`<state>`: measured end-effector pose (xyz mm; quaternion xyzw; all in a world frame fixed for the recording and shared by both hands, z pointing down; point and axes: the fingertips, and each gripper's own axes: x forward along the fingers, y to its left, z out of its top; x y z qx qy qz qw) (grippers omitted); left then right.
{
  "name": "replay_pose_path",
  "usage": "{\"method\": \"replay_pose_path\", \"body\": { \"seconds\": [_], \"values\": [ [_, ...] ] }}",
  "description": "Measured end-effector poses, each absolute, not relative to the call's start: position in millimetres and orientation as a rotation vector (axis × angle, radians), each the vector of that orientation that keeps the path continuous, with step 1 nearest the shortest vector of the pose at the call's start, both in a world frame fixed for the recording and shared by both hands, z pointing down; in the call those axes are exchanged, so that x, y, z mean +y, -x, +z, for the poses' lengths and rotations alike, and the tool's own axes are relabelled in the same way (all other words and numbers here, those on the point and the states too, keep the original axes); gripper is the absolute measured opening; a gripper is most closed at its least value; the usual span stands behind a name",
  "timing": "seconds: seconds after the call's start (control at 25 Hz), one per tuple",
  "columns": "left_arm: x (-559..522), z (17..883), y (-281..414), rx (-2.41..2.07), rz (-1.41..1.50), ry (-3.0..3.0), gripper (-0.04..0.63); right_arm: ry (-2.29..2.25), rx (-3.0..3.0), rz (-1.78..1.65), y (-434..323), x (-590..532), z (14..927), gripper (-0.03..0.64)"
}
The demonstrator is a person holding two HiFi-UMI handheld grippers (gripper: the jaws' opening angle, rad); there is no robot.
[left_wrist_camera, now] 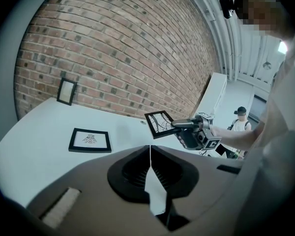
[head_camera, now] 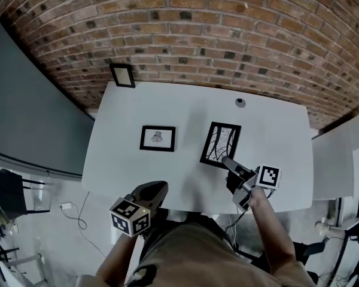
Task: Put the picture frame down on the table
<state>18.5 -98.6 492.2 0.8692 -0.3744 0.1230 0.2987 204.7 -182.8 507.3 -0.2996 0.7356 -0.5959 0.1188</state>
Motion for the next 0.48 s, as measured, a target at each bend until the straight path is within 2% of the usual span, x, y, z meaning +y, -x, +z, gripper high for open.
{"method": "replay_pose_path", "body": {
  "seconds": [0.48],
  "values": [
    [-101,500,8,-0.977,0.298,-2.29,0.009,1.034,2.195,-1.882,-199,-205,570,0.057]
  ]
}}
